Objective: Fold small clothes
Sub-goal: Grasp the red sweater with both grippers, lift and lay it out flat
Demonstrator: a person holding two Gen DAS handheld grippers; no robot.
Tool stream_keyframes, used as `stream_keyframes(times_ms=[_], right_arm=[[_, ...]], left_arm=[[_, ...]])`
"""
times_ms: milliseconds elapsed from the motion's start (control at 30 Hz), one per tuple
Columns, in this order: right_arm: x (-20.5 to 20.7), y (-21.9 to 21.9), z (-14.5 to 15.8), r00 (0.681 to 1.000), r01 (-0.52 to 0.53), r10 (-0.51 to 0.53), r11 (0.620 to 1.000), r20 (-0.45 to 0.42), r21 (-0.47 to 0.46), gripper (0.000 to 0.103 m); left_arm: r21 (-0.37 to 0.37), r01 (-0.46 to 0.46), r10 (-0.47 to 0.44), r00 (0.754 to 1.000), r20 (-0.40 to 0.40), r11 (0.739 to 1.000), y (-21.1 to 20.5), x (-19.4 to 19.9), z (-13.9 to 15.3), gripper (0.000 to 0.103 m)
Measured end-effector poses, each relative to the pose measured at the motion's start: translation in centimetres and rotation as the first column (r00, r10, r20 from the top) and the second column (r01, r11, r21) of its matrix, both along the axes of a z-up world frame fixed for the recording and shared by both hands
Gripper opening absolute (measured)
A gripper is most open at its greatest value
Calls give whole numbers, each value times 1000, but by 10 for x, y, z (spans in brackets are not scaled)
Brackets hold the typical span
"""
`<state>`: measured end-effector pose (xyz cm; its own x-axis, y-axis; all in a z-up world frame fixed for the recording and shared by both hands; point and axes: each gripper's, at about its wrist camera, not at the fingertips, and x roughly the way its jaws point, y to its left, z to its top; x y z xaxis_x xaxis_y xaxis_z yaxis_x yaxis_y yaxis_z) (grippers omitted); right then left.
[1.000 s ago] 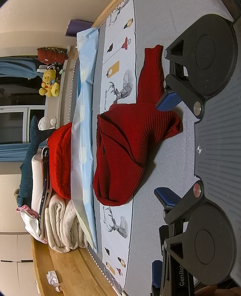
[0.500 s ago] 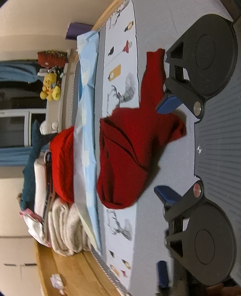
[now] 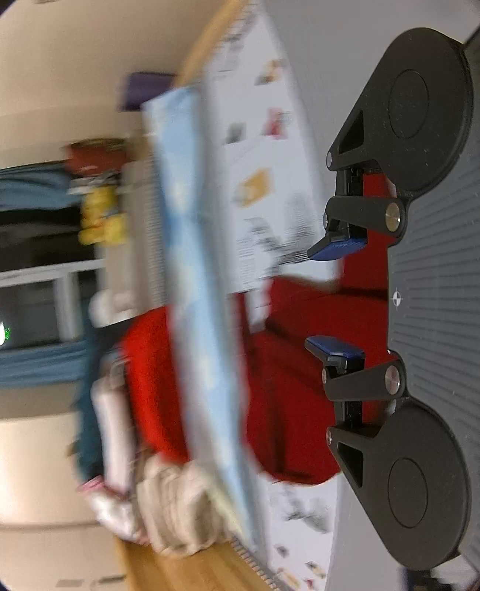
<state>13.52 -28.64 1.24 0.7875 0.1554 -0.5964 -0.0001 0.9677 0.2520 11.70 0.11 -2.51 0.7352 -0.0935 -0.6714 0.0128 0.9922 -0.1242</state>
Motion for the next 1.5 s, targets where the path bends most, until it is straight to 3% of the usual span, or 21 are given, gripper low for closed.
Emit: stream_keyframes(times_ms=[133, 200, 267, 300, 433, 500, 533, 567, 633, 667, 767, 833, 900, 967, 1033, 1167, 1267, 1367, 1400, 1500], right_arm=[[7, -3, 1, 999, -27, 27, 1000, 21, -15, 45], [12, -9, 0, 1000, -28, 28, 999, 8, 24, 45], [17, -9, 1, 1000, -26, 25, 999, 5, 37, 45], [21, -14, 2, 1000, -20, 20, 999, 1, 46, 45], [29, -19, 4, 1000, -7, 7, 998, -10, 70, 45], [31, -20, 3, 1000, -3, 4, 997, -15, 72, 46], [32, -20, 2, 1000, -3, 4, 997, -17, 71, 46], [33, -19, 2, 1000, -3, 5, 998, -18, 67, 46], [33, -19, 2, 1000, -2, 3, 998, -19, 61, 46], [35, -19, 1, 1000, 8, -7, 998, -23, 59, 46], [38, -18, -1, 999, 27, -24, 998, -37, 65, 46], [40, -15, -4, 998, 49, -45, 997, -53, 67, 46], [42, -12, -6, 996, 63, -58, 996, -61, 68, 46], [43, -9, -9, 995, 75, -70, 994, -74, 73, 45], [44, -6, -13, 992, 91, -83, 993, -97, 80, 46], [49, 2, -28, 979, 124, -107, 988, -174, 91, 46], [55, 11, -47, 958, 132, -98, 985, -268, 113, 48], [61, 33, -73, 921, 75, -21, 989, -388, 124, 48], [61, 33, -73, 921, 75, -21, 989, -388, 124, 48], [64, 71, -104, 860, -19, 64, 995, -506, 93, 48]], left_arm=[[-88, -71, 66, 996, -67, 994, 2, 70, -24, 35], [-160, -124, 104, 986, -128, 979, 5, 104, -40, 43], [-224, -204, 162, 968, -192, 953, 12, 131, -55, 59], [-262, -240, 180, 955, -234, 935, 16, 143, -64, 62], [-353, -357, 240, 911, -334, 865, 32, 171, -87, 61], [-393, -357, 232, 914, -332, 847, 38, 177, -89, 38], [-366, -357, 244, 915, -321, 859, 41, 179, -86, 12], [-352, -341, 236, 921, -309, 871, 45, 180, -82, 8], [-360, -296, 203, 940, -275, 885, 55, 176, -72, 7], [-342, -254, 177, 954, -241, 905, 61, 172, -61, 6], [-219, -132, 99, 983, -157, 967, 79, 149, -33, 5], [-130, -87, 69, 988, -138, 988, 102, 129, -21, 5], [-10, -68, 66, 989, -134, 998, 133, 108, -17, 5], [138, -58, 78, 987, -143, 989, 162, 91, -22, 4], [206, -71, 113, 973, -201, 976, 193, 79, -34, 4], [132, -108, 144, 942, -303, 985, 232, 71, -54, 5], [56, -91, 104, 945, -310, 994, 238, 71, -55, 8], [61, -82, 98, 941, -324, 995, 238, 77, -57, 22], [74, -84, 104, 940, -325, 994, 239, 79, -60, 25], [60, -91, 106, 931, -349, 994, 243, 87, -70, 35]])
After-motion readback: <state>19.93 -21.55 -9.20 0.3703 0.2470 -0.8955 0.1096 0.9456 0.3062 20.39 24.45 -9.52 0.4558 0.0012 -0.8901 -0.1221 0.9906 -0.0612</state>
